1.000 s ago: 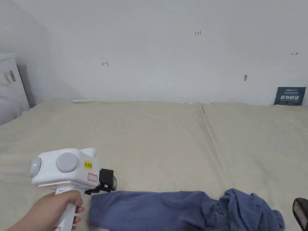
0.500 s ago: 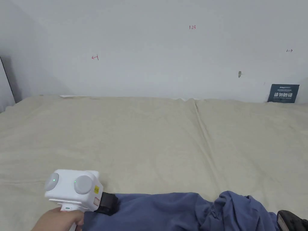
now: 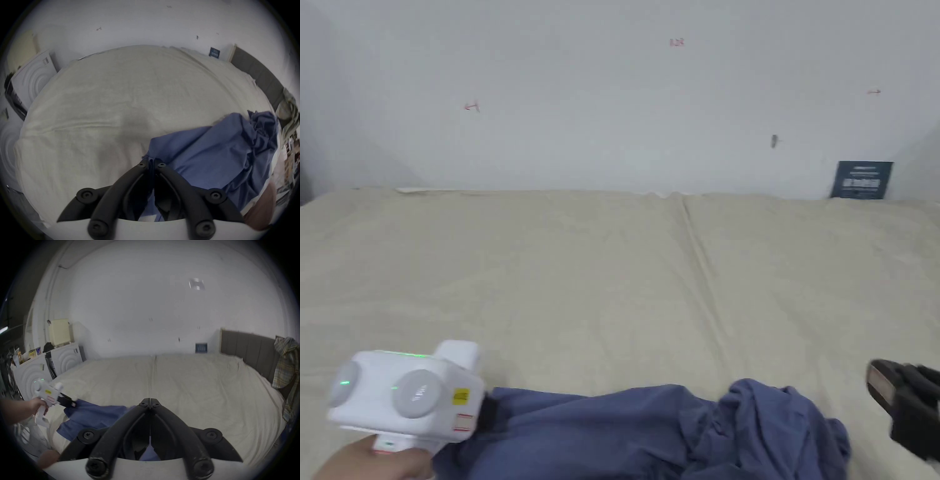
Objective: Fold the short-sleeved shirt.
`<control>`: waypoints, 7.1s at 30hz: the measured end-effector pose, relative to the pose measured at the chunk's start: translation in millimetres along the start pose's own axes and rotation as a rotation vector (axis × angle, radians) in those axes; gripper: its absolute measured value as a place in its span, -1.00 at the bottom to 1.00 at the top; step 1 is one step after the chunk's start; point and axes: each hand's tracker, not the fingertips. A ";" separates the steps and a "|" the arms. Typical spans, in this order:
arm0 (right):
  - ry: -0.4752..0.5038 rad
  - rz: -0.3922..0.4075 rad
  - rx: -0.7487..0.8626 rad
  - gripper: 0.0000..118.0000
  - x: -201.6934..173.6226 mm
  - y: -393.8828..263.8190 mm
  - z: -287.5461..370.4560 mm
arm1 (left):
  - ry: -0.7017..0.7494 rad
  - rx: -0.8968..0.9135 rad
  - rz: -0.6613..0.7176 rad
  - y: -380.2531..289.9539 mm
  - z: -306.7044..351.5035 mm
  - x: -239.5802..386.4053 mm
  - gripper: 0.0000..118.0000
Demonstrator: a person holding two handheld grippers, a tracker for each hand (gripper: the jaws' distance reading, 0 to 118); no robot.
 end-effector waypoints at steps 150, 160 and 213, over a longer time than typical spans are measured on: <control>0.216 -0.061 -0.105 -1.00 44.9 -36.4 21.6 | -0.083 0.030 0.037 115.9 3.3 26.5 -1.00; 0.204 -0.090 -0.173 -1.00 64.4 -47.5 -22.7 | -0.004 -0.111 0.031 148.5 -97.4 11.0 0.97; -0.249 0.010 -0.816 -0.85 131.1 -45.1 -197.7 | 0.140 -0.121 -0.208 108.1 -71.0 46.7 -0.86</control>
